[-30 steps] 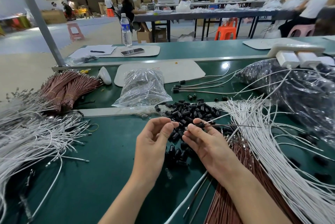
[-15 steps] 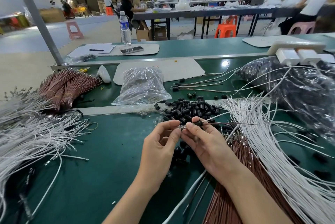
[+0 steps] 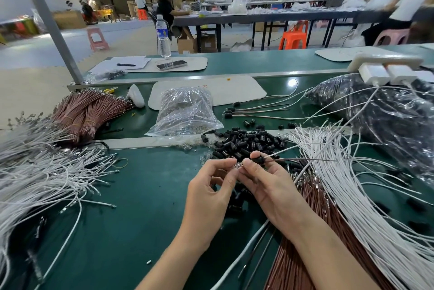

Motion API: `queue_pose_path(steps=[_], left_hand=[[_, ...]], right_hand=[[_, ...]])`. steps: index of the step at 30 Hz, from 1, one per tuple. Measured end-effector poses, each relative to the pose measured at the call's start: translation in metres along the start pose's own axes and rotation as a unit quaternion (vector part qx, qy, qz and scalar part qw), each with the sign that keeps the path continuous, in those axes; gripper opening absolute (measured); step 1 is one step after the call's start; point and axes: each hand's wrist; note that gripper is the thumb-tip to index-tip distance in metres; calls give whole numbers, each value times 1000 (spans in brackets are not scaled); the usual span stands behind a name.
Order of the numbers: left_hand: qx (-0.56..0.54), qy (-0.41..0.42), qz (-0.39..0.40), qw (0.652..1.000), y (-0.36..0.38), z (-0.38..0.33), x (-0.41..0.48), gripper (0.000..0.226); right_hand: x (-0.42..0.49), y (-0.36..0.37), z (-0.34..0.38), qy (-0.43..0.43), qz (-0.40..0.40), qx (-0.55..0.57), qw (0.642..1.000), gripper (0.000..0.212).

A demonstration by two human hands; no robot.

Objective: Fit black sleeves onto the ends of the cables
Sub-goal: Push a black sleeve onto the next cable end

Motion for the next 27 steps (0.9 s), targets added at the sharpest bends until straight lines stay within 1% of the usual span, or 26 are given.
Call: queue_pose_path(steps=[4,13,16,21,24,27], left_hand=[[28,18,4,999,-2,2,0,17],[122,90,-2,988,-4,8,1,22],[133,101,-5,986,-4,9,1,22],[155,111,-6,982,-6,10,2,21],[167,111,-2,980,-7,10,2,22],[177,117,-4,977,-8,10,3,22]], right_hand=[[0,0,0,-5,-4,-4,1000,20],[0,0,-3,-7,-3,3,1000,21],[0,-1,-3,-6,0,14,1000,18],[-1,0,-3,-9,-3,-4,1000,14],[-1,1,-3,-10,-6,-19,1000,16],[-1,1,-3,-10,-5,-8,1000,15]])
Point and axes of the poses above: each hand's wrist, its own x-axis towards the middle knuckle, its own y-axis out of the palm, z = x × y, and after that the axes turned 14 degrees about z, right-handed
